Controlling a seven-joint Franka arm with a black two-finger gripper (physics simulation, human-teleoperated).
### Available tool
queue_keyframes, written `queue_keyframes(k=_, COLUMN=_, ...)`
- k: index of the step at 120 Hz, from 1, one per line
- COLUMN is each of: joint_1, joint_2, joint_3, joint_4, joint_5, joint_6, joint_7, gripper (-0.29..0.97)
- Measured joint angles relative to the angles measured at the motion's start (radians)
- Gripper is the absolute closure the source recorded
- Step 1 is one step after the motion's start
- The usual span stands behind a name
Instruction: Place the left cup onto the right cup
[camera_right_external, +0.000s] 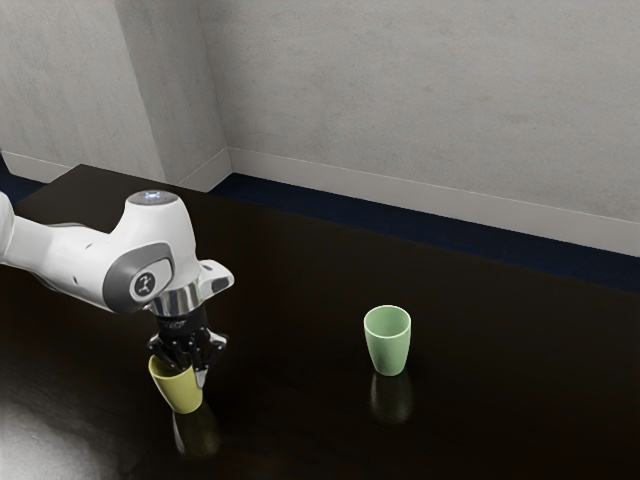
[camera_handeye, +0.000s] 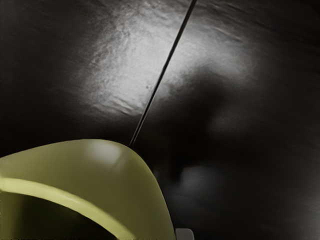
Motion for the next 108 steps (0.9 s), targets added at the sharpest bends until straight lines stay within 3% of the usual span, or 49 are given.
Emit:
queue_keyframes(k=31, joint_1=-0.003, joint_2=-0.011, joint_3=-0.002, joint_4=0.002, joint_5=0.004, joint_6=-0.008, joint_7=-0.029, gripper=0.78)
queue_keyframes(k=60, joint_1=-0.002, joint_2=-0.026, joint_3=-0.055, joint_4=0.02, joint_5=0.011, joint_6=-0.019, joint_7=-0.057, gripper=0.78)
queue_keyframes(k=84, joint_1=-0.003, joint_2=-0.026, joint_3=-0.157, joint_4=0.113, joint_5=0.017, joint_6=-0.065, joint_7=-0.09, gripper=0.78)
queue_keyframes(k=108, joint_1=-0.006, joint_2=0.042, joint_3=-0.207, joint_4=0.298, joint_5=0.041, joint_6=-0.149, joint_7=-0.122, gripper=0.78)
